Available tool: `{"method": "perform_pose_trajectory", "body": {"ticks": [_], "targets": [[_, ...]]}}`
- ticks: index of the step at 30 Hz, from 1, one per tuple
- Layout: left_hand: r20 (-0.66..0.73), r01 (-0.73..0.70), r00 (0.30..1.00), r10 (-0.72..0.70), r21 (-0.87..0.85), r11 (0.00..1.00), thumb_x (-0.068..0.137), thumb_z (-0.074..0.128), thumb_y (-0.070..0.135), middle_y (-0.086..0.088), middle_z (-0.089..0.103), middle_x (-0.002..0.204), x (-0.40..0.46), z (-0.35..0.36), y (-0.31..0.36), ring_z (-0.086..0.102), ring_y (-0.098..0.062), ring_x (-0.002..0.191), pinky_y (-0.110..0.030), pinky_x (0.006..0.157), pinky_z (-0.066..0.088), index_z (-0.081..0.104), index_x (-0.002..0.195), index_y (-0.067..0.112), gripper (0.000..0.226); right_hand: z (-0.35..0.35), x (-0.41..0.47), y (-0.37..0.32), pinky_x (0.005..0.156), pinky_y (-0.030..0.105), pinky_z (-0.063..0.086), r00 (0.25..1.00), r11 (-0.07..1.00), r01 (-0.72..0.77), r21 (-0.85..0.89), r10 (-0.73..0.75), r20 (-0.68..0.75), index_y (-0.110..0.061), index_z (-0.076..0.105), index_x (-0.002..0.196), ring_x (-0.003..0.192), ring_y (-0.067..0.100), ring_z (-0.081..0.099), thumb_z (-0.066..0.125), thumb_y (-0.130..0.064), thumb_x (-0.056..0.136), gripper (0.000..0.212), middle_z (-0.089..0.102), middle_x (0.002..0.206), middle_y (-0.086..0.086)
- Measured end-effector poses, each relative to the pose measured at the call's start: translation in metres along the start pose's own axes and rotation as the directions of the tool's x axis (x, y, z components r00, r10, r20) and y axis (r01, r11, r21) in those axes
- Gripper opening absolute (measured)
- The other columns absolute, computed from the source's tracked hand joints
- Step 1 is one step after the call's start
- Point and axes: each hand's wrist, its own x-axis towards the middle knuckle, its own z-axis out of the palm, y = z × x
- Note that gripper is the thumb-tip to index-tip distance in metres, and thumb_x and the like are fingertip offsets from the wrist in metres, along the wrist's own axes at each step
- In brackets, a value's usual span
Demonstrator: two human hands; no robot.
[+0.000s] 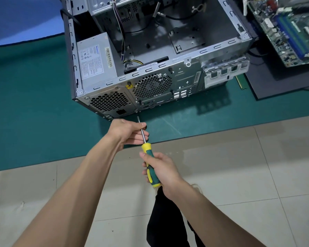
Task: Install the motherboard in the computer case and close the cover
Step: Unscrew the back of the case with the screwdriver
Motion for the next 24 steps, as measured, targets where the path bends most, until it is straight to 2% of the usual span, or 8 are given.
{"method": "perform_pose_trajectory", "body": {"ticks": [2, 5, 7, 11, 13, 17, 22, 24], "targets": [[-0.029, -0.030, 0.999, 0.029, -0.013, 0.999, 0.081, 0.072, 0.014, -0.013, 0.070, 0.061, 0.001, 0.002, -0.003, 0.067, -0.020, 0.049, -0.024, 0.045, 0.054, 0.067, 0.081, -0.001, 0.015, -0.002, 0.001, 0.001, 0.043, 0.019, 0.039, 0.998, 0.999, 0.015, 0.035, -0.013, -0.058, -0.014, 0.057, 0.078, 0.043, 0.009, 0.050, 0.071, -0.031, 0.085, 0.024, 0.056, 0.060, -0.003], [-0.013, -0.078, 0.997, 0.077, -0.078, 0.994, 0.085, 0.069, 0.017, -0.010, 0.069, 0.060, 0.001, 0.004, -0.011, 0.066, -0.017, 0.048, -0.023, 0.045, 0.053, 0.065, 0.081, 0.001, 0.018, -0.004, -0.003, -0.002, 0.035, 0.018, 0.034, 0.952, 0.907, -0.231, 0.351, 0.136, 0.274, -0.013, 0.061, 0.079, 0.039, 0.008, 0.044, 0.063, -0.042, 0.085, 0.030, 0.052, 0.057, -0.004], [0.045, -0.069, 0.996, 0.075, -0.122, 0.990, 0.089, 0.063, 0.021, -0.009, 0.071, 0.064, 0.001, 0.005, -0.015, 0.068, -0.016, 0.053, -0.023, 0.048, 0.054, 0.065, 0.083, 0.002, 0.020, -0.006, -0.004, -0.005, 0.034, 0.018, 0.034, 0.919, 0.880, -0.284, 0.380, 0.137, 0.369, -0.012, 0.064, 0.083, 0.041, 0.009, 0.046, 0.061, -0.048, 0.081, 0.037, 0.055, 0.059, -0.003], [0.061, -0.077, 0.994, 0.086, -0.142, 0.987, 0.090, 0.061, 0.020, -0.010, 0.072, 0.067, 0.002, 0.004, -0.016, 0.069, -0.017, 0.055, -0.023, 0.048, 0.053, 0.065, 0.084, 0.002, 0.020, 0.001, 0.002, 0.004, 0.043, 0.021, 0.042, 0.995, 0.999, -0.036, 0.015, 0.034, 0.092, -0.017, 0.062, 0.080, 0.050, 0.012, 0.055, 0.069, -0.043, 0.083, 0.027, 0.061, 0.066, 0.000], [0.064, -0.089, 0.993, 0.098, -0.136, 0.987, 0.090, 0.061, 0.021, -0.010, 0.072, 0.068, 0.001, 0.004, -0.016, 0.069, -0.017, 0.056, -0.022, 0.048, 0.053, 0.065, 0.084, 0.003, 0.020, 0.004, 0.002, 0.006, 0.039, 0.019, 0.036, 0.999, 1.000, 0.018, 0.005, -0.017, -0.046, -0.016, 0.056, 0.071, 0.042, 0.010, 0.049, 0.072, -0.038, 0.082, 0.029, 0.054, 0.060, 0.000], [0.089, -0.092, 0.990, 0.106, -0.151, 0.984, 0.092, 0.058, 0.026, -0.011, 0.073, 0.073, 0.000, 0.005, -0.019, 0.070, -0.018, 0.059, -0.022, 0.050, 0.053, 0.065, 0.084, 0.004, 0.024, 0.001, -0.005, -0.005, 0.031, 0.017, 0.030, 0.929, 0.878, -0.309, 0.366, 0.196, 0.315, -0.014, 0.062, 0.080, 0.038, 0.008, 0.043, 0.065, -0.053, 0.081, 0.039, 0.049, 0.054, -0.003], [0.026, -0.109, 0.993, 0.113, -0.144, 0.984, 0.093, 0.058, 0.023, -0.010, 0.072, 0.069, 0.000, 0.010, -0.018, 0.069, -0.018, 0.055, -0.022, 0.048, 0.053, 0.064, 0.081, 0.005, 0.022, 0.004, 0.001, 0.009, 0.041, 0.020, 0.039, 0.999, 0.999, 0.037, -0.021, -0.038, -0.027, -0.016, 0.058, 0.076, 0.046, 0.010, 0.051, 0.071, -0.040, 0.082, 0.028, 0.056, 0.063, -0.001], [0.055, -0.104, 0.992, 0.113, -0.142, 0.984, 0.093, 0.056, 0.023, -0.010, 0.072, 0.071, -0.001, 0.009, -0.019, 0.069, -0.018, 0.057, -0.021, 0.048, 0.052, 0.064, 0.084, 0.005, 0.022, 0.002, 0.002, 0.010, 0.037, 0.018, 0.034, 1.000, 0.986, -0.017, 0.167, 0.014, 0.018, -0.014, 0.061, 0.071, 0.041, 0.010, 0.046, 0.071, -0.038, 0.082, 0.029, 0.052, 0.060, 0.000]]}}
